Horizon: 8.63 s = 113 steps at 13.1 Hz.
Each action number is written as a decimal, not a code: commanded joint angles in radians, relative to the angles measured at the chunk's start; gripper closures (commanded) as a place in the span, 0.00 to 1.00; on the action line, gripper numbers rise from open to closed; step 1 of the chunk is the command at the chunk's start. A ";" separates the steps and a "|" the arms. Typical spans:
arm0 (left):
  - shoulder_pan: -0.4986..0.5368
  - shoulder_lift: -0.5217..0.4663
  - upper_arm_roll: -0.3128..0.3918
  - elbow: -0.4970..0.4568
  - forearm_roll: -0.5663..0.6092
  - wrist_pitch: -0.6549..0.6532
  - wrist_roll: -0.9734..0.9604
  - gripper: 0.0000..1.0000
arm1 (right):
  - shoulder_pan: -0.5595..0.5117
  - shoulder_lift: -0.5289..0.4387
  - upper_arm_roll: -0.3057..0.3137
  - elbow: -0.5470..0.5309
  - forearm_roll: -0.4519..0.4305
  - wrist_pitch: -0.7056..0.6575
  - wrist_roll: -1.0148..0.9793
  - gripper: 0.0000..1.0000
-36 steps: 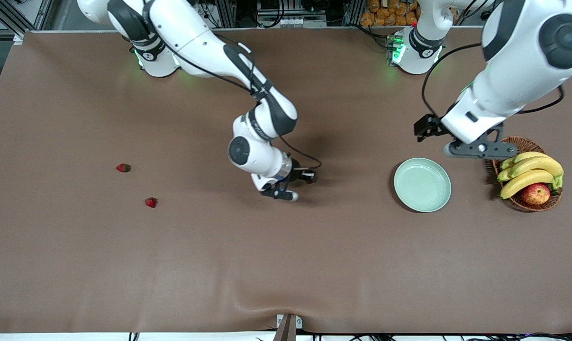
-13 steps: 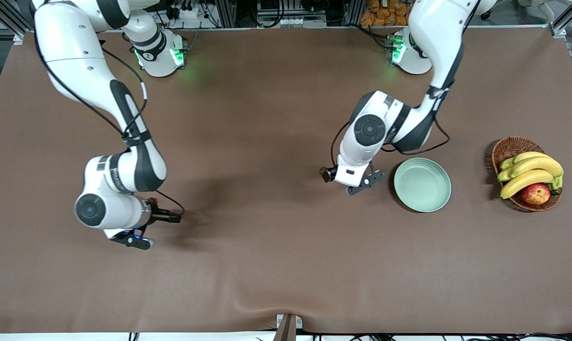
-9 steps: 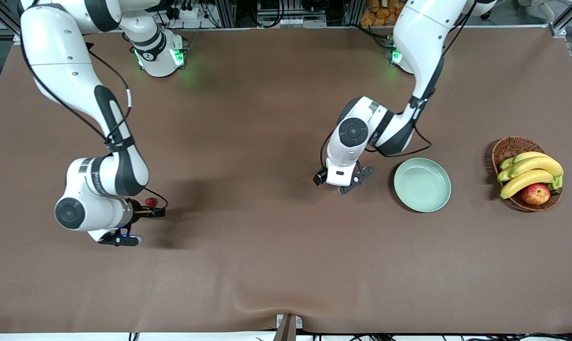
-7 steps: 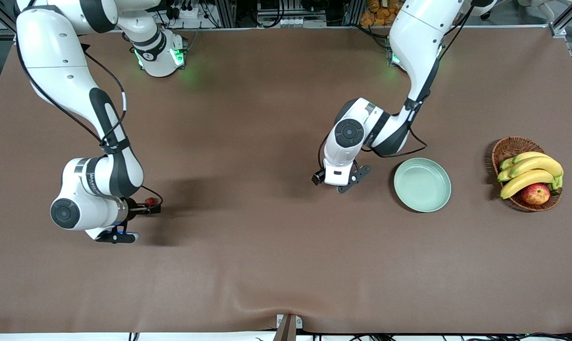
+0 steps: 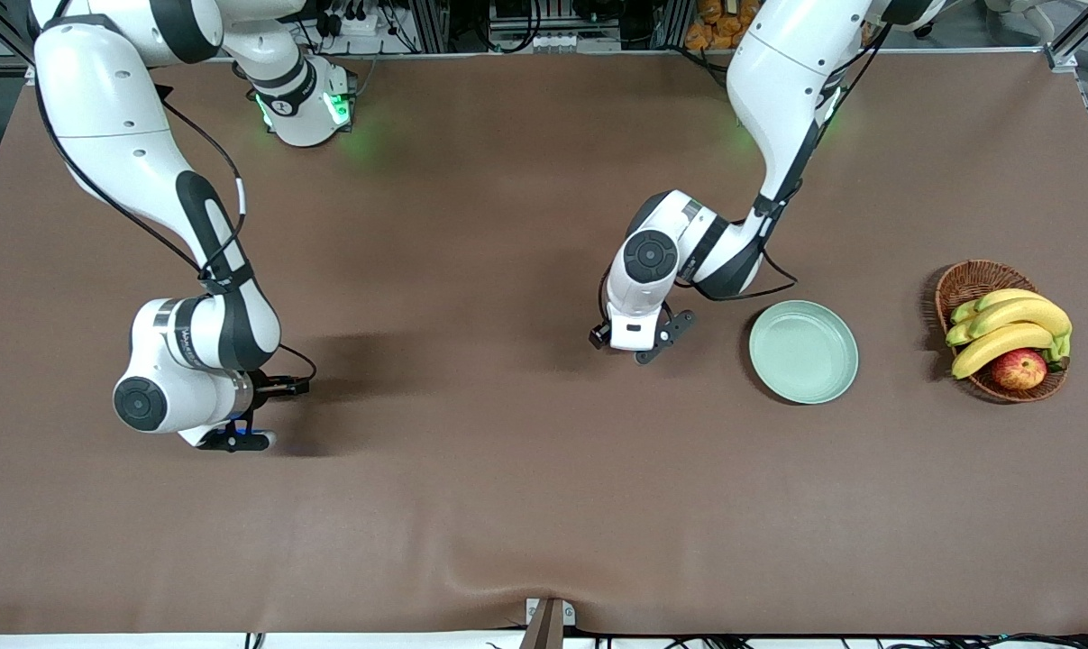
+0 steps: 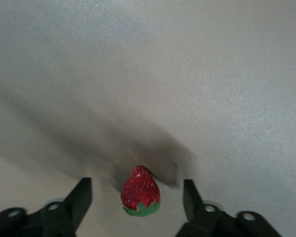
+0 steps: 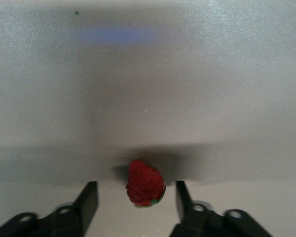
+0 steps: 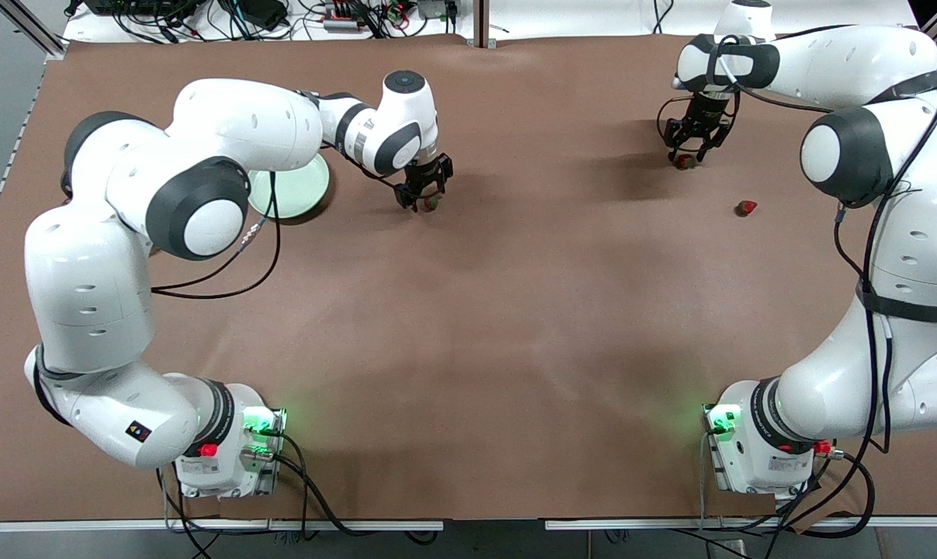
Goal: Collect all strawberries into plate
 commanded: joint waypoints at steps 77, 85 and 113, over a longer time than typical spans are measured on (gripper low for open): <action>0.626 -0.110 -0.124 -0.017 0.333 -0.288 0.973 0.00 | 0.408 -0.045 -0.046 0.023 0.581 0.186 0.489 0.96; 0.627 -0.211 -0.213 0.008 0.202 -0.375 0.958 0.00 | 0.717 0.171 -0.046 0.178 0.896 0.550 0.629 0.85; 0.180 0.171 -0.212 0.258 0.183 -0.055 0.291 0.30 | -0.180 -0.568 0.033 0.102 -0.036 -0.441 -0.042 0.00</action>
